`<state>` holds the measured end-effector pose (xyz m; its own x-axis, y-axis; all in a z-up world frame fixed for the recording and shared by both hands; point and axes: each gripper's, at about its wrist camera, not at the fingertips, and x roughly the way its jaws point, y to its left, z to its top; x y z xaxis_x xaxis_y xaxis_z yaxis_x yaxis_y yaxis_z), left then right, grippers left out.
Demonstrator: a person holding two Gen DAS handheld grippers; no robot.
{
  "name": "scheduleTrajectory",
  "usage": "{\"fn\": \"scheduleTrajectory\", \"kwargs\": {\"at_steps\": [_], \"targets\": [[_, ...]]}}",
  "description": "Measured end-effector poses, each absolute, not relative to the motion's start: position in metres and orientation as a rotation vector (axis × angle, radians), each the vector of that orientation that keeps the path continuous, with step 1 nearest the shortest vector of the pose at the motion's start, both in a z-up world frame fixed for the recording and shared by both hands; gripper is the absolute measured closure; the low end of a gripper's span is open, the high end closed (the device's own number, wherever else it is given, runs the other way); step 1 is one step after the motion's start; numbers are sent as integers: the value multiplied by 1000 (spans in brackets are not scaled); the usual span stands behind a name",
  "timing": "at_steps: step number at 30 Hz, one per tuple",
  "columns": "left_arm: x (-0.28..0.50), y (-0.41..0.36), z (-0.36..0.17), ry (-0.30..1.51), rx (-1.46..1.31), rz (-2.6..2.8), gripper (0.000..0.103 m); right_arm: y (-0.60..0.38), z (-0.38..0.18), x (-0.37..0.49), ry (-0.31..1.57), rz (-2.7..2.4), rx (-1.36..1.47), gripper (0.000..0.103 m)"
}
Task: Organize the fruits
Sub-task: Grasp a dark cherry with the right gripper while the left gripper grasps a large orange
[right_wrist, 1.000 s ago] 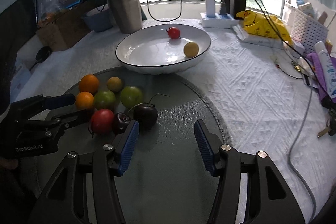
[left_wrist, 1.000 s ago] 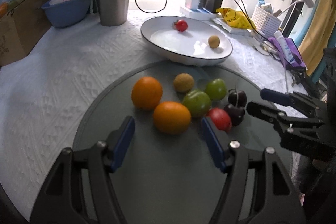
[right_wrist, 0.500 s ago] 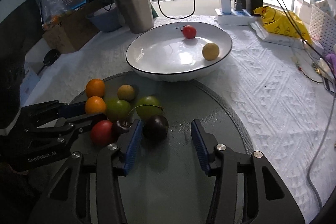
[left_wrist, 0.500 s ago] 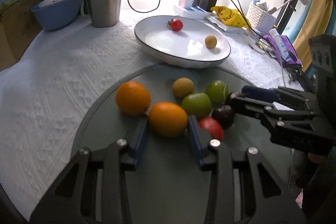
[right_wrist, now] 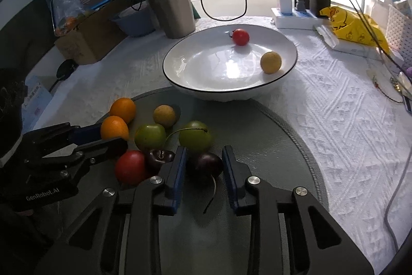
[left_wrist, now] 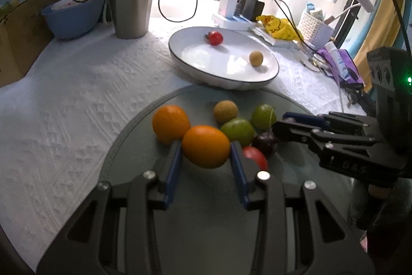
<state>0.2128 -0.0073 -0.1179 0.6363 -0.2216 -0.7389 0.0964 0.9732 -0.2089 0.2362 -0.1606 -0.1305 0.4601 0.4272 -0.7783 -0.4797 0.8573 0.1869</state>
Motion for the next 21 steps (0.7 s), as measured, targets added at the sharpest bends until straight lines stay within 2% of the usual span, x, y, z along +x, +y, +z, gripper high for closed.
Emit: {"fn": "scheduleTrajectory", "kwargs": {"at_steps": [21], "targets": [[213, -15, -61, 746, -124, -200, 64, -185, -70, 231, 800, 482, -78, 73]]}}
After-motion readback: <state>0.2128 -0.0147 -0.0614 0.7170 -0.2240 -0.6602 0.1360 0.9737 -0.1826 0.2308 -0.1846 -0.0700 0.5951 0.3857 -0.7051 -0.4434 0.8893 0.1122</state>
